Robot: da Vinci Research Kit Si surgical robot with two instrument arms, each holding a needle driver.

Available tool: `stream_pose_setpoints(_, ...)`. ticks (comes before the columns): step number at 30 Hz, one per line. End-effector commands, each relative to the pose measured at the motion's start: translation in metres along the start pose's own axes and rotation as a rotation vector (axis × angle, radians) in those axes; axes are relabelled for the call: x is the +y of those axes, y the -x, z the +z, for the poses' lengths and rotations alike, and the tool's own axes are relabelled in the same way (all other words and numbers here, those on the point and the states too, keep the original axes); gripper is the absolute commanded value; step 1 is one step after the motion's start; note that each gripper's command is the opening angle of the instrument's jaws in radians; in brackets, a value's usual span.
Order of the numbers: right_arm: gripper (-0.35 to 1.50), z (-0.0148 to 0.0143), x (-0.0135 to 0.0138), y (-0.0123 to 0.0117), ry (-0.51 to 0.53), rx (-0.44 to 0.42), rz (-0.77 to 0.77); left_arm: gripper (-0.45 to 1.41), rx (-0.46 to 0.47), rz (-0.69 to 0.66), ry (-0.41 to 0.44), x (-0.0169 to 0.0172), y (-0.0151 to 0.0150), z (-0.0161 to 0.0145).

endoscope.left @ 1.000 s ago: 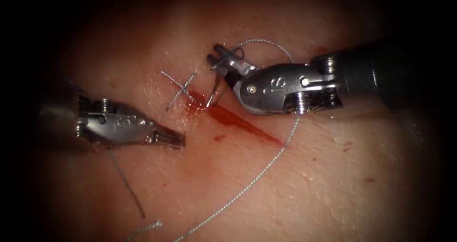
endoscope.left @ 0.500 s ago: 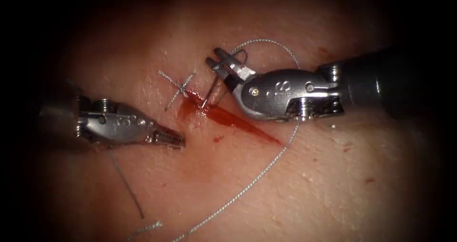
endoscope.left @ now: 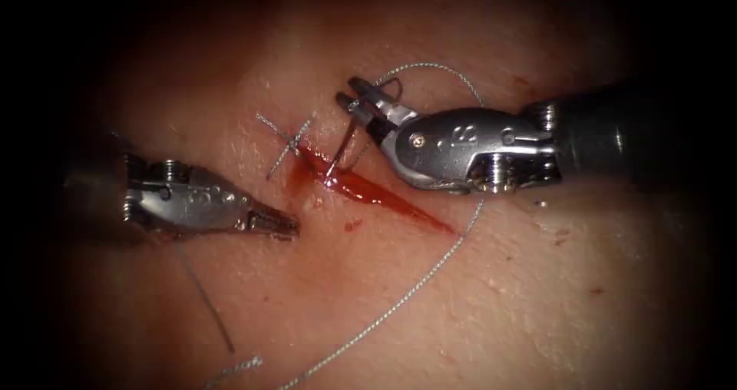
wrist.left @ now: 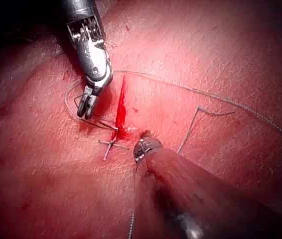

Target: Wound Closure

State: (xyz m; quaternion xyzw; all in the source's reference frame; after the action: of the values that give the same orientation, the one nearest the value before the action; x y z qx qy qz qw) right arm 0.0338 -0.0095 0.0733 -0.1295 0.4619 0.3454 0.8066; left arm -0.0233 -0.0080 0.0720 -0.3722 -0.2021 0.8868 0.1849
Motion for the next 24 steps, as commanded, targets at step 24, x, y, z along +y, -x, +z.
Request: stream_pose_setpoints(24, -0.35, 0.0023, -0.0001, 0.0024, -0.343, -0.166, 0.573, -0.26, 0.0, 0.013, 0.016, 0.0008, 0.0015, -0.0005)
